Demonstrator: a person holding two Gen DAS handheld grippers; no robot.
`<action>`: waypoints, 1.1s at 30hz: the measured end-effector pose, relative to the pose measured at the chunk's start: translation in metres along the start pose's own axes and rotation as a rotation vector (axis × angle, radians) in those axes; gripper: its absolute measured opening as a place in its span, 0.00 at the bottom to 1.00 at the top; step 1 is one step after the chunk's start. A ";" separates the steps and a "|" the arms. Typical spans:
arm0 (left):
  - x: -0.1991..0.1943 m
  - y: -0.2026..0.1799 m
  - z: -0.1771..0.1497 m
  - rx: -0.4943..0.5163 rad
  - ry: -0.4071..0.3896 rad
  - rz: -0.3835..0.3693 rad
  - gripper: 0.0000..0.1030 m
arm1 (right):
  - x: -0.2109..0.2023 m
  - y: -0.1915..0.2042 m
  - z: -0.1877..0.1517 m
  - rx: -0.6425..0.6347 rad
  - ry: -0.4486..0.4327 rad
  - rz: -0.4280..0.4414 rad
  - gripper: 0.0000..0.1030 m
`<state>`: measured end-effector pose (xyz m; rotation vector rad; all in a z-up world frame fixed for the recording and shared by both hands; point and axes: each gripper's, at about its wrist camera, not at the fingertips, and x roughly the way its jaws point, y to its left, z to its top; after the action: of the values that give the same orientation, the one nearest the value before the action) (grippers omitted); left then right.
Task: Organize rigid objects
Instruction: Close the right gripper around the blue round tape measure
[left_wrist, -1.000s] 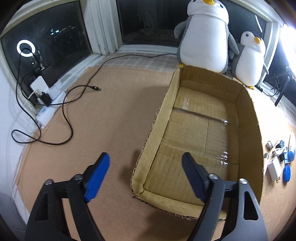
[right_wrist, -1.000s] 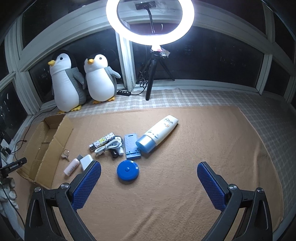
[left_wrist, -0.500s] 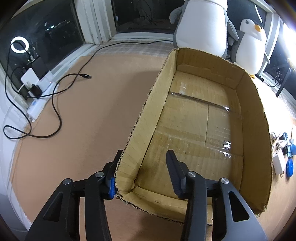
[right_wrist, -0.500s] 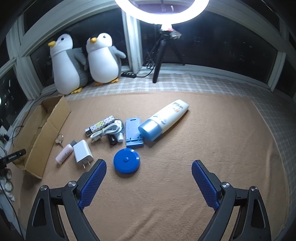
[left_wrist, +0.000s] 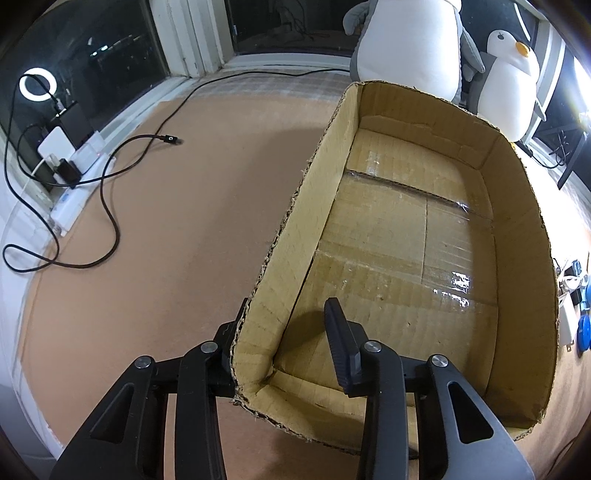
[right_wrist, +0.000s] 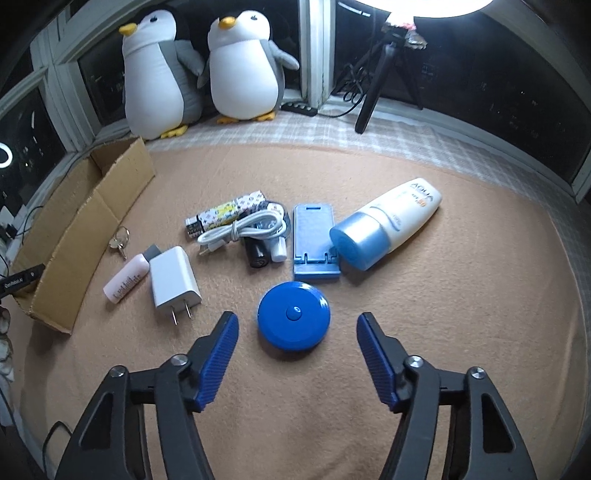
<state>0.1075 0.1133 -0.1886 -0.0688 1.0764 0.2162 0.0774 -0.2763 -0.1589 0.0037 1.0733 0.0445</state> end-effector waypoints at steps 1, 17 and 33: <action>0.000 0.000 0.001 0.001 0.000 0.000 0.35 | 0.003 0.001 0.001 -0.002 0.007 -0.002 0.58; 0.000 0.001 0.000 -0.003 -0.003 -0.003 0.35 | 0.030 0.002 0.007 -0.012 0.093 -0.012 0.45; 0.000 0.001 0.000 -0.002 -0.004 -0.003 0.35 | 0.019 0.011 0.007 -0.022 0.071 -0.009 0.45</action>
<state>0.1076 0.1145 -0.1888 -0.0716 1.0725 0.2147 0.0917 -0.2649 -0.1718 -0.0232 1.1441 0.0488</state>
